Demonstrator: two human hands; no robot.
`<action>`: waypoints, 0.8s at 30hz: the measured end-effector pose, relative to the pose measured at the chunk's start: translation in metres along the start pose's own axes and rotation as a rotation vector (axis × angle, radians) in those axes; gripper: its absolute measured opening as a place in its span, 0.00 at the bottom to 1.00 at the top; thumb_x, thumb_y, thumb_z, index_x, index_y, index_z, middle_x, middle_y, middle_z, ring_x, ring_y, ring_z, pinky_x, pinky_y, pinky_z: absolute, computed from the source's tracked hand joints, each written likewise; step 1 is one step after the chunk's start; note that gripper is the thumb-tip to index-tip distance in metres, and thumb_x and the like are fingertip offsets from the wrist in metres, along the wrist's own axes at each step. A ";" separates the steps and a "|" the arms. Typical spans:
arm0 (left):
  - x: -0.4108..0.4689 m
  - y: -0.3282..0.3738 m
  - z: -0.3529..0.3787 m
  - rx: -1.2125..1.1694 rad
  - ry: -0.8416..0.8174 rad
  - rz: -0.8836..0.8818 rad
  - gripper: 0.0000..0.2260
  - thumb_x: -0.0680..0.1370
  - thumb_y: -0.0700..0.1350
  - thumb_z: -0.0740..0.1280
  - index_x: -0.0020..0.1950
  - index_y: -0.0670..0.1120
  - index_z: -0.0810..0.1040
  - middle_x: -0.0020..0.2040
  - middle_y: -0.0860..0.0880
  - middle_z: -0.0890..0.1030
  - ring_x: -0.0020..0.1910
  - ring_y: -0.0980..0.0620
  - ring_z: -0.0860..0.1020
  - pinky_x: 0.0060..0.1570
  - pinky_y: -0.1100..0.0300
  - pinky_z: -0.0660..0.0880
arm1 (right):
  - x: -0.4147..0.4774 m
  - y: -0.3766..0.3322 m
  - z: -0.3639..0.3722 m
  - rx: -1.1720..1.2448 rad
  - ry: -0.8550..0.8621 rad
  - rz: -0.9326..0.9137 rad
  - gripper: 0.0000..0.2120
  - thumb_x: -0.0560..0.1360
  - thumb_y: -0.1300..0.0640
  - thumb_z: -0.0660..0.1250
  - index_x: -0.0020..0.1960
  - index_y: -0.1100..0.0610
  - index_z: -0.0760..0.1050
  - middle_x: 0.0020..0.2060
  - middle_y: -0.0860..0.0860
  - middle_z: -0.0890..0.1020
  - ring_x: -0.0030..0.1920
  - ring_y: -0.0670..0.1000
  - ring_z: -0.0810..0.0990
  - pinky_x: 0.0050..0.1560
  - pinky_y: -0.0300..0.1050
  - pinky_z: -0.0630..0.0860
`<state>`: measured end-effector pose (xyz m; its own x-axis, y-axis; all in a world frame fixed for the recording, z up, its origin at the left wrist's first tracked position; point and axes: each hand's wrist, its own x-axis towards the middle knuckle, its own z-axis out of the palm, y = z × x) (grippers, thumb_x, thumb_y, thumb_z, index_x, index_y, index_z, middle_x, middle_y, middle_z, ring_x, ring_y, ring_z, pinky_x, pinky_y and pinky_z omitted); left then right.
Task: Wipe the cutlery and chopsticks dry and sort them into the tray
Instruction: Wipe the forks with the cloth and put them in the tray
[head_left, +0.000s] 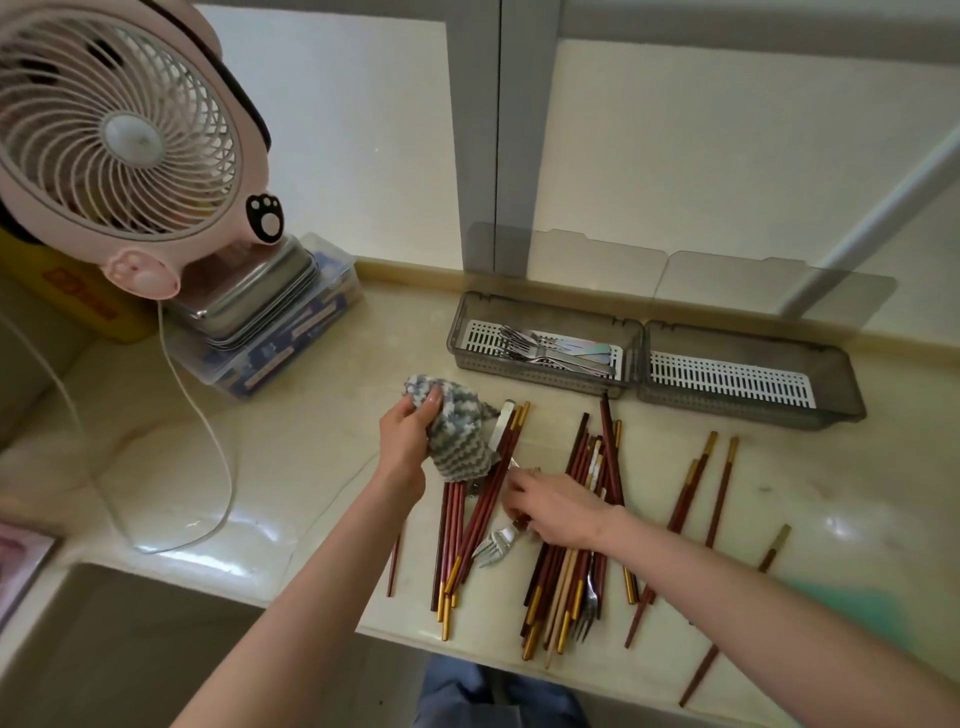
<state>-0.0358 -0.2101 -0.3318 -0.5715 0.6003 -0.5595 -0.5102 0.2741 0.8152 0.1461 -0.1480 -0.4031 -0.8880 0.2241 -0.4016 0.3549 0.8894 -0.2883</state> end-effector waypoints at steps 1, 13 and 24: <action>0.000 -0.001 0.002 0.015 -0.011 0.002 0.12 0.77 0.44 0.65 0.57 0.39 0.77 0.52 0.41 0.81 0.51 0.44 0.80 0.52 0.51 0.77 | 0.002 -0.002 -0.001 -0.030 0.005 -0.015 0.11 0.72 0.63 0.68 0.53 0.58 0.74 0.56 0.54 0.73 0.52 0.56 0.76 0.47 0.52 0.76; -0.001 -0.003 0.001 -0.107 -0.324 -0.138 0.14 0.81 0.44 0.53 0.60 0.39 0.73 0.48 0.43 0.83 0.47 0.47 0.81 0.45 0.55 0.76 | -0.016 0.004 -0.066 1.215 0.361 0.239 0.09 0.68 0.67 0.72 0.38 0.55 0.76 0.37 0.50 0.81 0.41 0.46 0.80 0.46 0.37 0.76; -0.012 -0.007 0.034 0.047 -0.373 0.012 0.06 0.77 0.39 0.64 0.44 0.38 0.77 0.37 0.46 0.82 0.35 0.51 0.80 0.36 0.63 0.76 | -0.001 -0.027 -0.078 1.498 0.781 0.440 0.04 0.69 0.68 0.73 0.41 0.62 0.79 0.36 0.55 0.83 0.34 0.47 0.82 0.38 0.36 0.77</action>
<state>-0.0033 -0.1939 -0.3256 -0.2998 0.8335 -0.4642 -0.4698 0.2945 0.8322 0.1147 -0.1409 -0.3274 -0.4195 0.8507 -0.3167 0.1282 -0.2898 -0.9484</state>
